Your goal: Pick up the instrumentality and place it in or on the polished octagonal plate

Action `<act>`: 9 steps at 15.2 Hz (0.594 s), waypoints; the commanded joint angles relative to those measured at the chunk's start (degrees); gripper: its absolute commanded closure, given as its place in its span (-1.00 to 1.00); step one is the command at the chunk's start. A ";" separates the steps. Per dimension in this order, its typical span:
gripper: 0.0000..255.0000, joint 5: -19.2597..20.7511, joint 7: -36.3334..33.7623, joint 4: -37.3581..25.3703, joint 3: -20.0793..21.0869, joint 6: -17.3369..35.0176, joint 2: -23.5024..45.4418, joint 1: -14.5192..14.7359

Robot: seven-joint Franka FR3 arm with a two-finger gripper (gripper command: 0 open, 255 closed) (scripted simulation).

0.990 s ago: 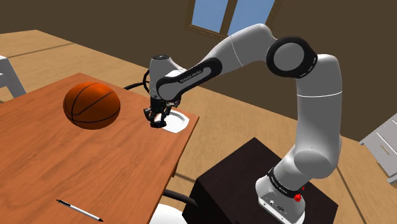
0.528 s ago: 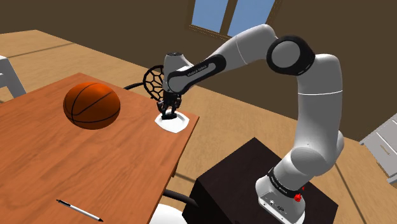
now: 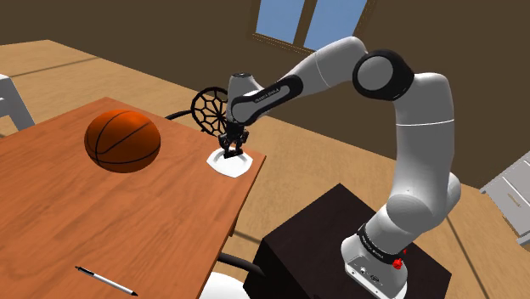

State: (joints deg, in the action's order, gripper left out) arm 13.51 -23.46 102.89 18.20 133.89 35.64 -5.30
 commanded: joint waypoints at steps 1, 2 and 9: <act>1.00 0.40 -0.19 -0.29 -0.32 0.92 1.20 0.25; 1.00 0.59 -0.30 -0.35 -0.48 1.40 1.76 0.37; 1.00 1.78 -0.96 -1.06 -1.55 4.39 5.48 1.16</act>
State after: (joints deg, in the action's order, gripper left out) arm 15.16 -24.34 101.80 16.78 137.83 40.76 -4.21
